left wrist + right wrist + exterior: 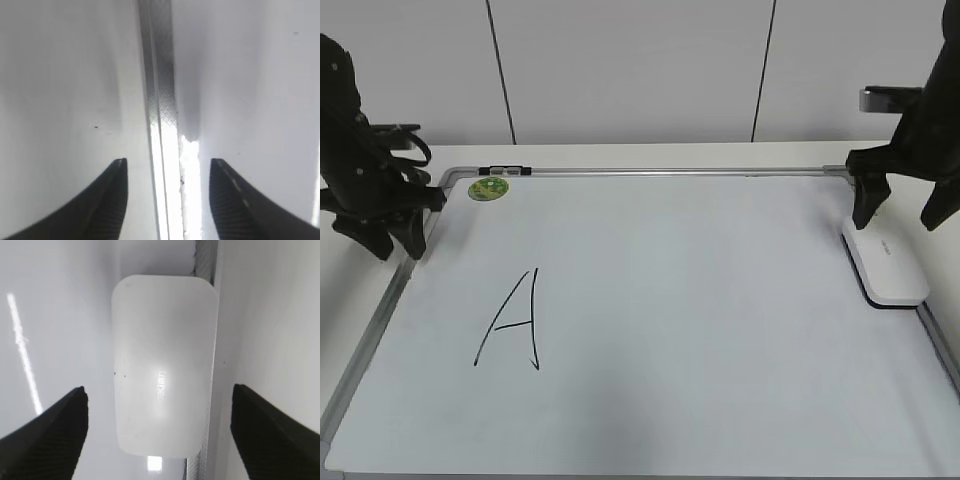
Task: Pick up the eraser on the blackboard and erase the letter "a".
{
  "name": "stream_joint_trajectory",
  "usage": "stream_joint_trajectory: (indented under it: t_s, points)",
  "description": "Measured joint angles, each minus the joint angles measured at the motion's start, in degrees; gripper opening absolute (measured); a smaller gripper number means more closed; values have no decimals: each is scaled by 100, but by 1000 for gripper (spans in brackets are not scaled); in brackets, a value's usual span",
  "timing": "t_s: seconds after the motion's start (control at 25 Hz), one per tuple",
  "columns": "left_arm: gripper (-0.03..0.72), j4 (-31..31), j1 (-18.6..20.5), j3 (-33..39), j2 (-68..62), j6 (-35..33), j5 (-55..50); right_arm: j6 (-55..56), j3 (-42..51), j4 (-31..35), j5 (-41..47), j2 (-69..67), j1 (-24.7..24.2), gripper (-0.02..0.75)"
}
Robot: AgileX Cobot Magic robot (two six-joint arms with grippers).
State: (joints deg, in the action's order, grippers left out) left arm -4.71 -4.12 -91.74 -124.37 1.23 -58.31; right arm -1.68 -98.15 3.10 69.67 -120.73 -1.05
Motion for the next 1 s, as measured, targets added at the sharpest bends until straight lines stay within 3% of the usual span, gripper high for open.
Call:
stream_joint_trajectory:
  t_s: [0.12,0.2,0.64,0.8,1.0]
  points:
    - [424,133,0,-65,330,0,-27,52,-5,0,0,255,0,666]
    - [467,199,0,-81,591,0,-121,168,-5,-10,0,419,0,666]
    - [495,285,-13,84,1479,80,-806,590,254,0,21,1234,0,628]
    - [495,324,-27,1093,2402,177,-364,592,1051,259,-34,2040,0,595]
    - [495,332,-27,2886,3975,243,606,592,2452,360,-1211,3294,237,587]
